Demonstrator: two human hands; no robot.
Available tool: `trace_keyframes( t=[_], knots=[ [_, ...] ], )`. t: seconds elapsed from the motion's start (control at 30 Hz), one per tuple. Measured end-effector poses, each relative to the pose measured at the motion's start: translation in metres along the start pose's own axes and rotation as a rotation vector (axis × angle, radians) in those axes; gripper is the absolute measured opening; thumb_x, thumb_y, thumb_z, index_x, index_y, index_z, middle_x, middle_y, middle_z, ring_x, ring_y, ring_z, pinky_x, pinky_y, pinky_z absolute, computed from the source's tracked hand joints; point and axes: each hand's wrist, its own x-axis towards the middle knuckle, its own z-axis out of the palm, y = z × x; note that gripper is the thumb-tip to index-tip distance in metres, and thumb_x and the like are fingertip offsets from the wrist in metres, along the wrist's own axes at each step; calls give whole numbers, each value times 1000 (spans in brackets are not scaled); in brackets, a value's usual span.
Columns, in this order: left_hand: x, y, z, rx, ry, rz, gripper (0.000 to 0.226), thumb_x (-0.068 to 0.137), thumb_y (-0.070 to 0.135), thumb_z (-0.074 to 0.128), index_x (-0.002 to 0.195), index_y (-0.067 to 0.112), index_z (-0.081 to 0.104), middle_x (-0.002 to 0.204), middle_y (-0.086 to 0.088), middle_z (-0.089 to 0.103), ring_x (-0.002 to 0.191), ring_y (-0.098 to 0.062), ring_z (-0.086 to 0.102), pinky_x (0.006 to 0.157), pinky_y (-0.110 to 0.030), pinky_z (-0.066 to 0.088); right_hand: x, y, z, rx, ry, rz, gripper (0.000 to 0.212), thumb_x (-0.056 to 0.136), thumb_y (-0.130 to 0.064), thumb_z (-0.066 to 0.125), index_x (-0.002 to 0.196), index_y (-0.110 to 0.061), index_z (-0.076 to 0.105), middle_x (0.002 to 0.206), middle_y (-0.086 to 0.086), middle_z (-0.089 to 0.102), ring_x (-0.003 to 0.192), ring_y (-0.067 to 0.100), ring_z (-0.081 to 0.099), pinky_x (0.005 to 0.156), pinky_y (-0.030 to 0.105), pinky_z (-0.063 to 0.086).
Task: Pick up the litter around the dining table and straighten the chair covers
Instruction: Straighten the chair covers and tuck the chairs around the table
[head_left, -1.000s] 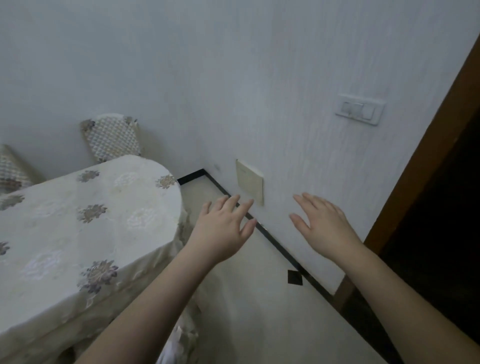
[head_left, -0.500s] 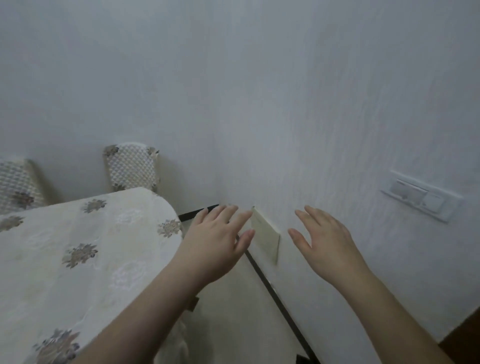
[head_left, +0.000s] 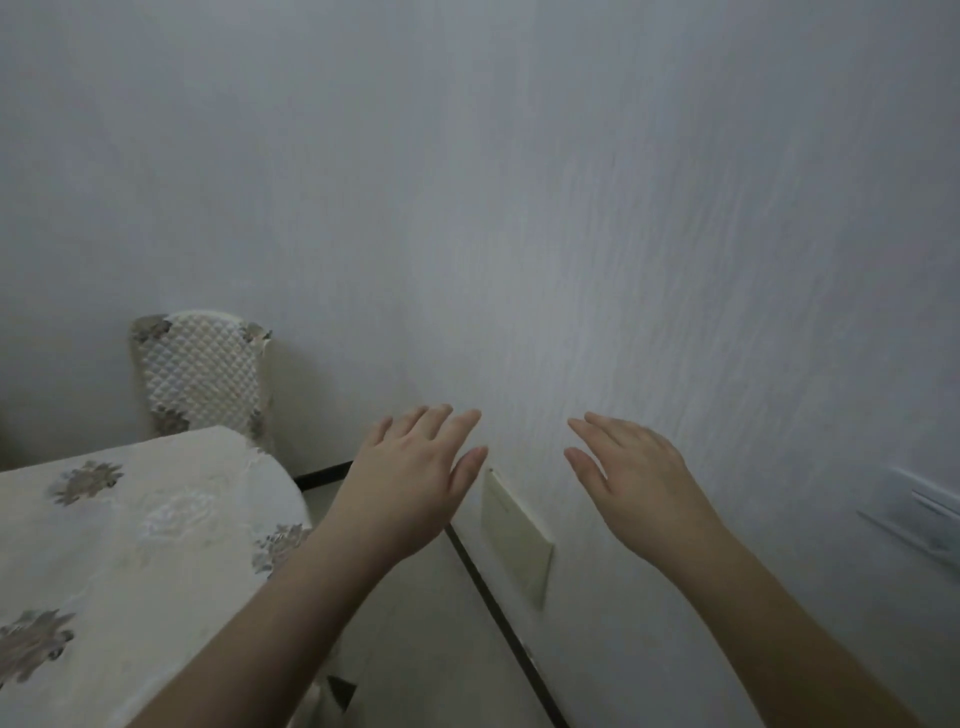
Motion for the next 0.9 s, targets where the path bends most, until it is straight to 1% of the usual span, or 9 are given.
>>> trace_keyframes(
  t=[0.07,0.17,0.3,0.4,0.57,0.67,0.73,0.83,0.9],
  knots=[
    [24,-10,11,-3,0,-13,73,87,61,-3,148,34,27,150,6,38,139,-16,32,114,-40,24,27,9,12,11,-4,2,81,85,-60,-2,143,-25,42,148,-2,43,136,16,37,114,34,21],
    [64,-22,33,19,-14,-37,76,84,62,-7,148,36,25,153,7,34,141,-15,27,115,-40,22,68,28,33,13,-18,3,82,84,-64,-2,145,-26,39,150,-3,39,137,15,34,114,34,20],
    [126,-33,59,57,-58,-35,81,80,67,-10,149,38,20,158,6,23,146,-16,15,118,-42,13,121,60,55,34,-23,38,73,91,-69,9,148,-29,29,154,-5,31,140,13,28,115,32,15],
    [175,-45,69,97,-66,-55,83,78,71,-9,148,38,21,158,6,22,146,-17,14,118,-42,10,167,80,70,91,-53,54,74,86,-64,12,149,-28,28,156,-4,28,142,14,25,116,32,14],
    [225,-77,87,119,-47,-138,80,81,68,-8,148,38,23,158,6,23,146,-16,14,118,-41,11,246,84,106,122,-58,-49,73,91,-67,11,148,-26,32,153,-2,34,139,16,30,115,33,17],
    [241,-106,103,143,-54,-206,77,82,63,-10,148,38,23,157,7,25,145,-16,16,117,-41,13,284,71,133,183,-71,-101,85,82,-71,3,146,-26,35,151,-2,37,138,16,32,114,33,19],
    [250,-130,114,158,-57,-248,74,86,60,-8,147,37,28,155,6,30,144,-19,22,116,-41,16,309,58,151,208,-83,-141,91,77,-72,-3,146,-26,35,151,-2,37,138,15,32,114,32,19],
    [263,-171,129,174,-41,-303,66,93,56,6,143,31,41,147,1,44,138,-23,36,112,-44,25,352,35,175,231,-91,-195,87,79,-69,0,146,-26,35,151,-1,37,138,16,31,113,32,18],
    [271,-201,138,178,-38,-326,64,93,57,10,141,29,43,145,0,47,136,-23,39,110,-44,27,383,17,190,227,-88,-232,84,82,-68,3,146,-25,36,151,-1,38,138,17,32,113,32,19]
  ],
)
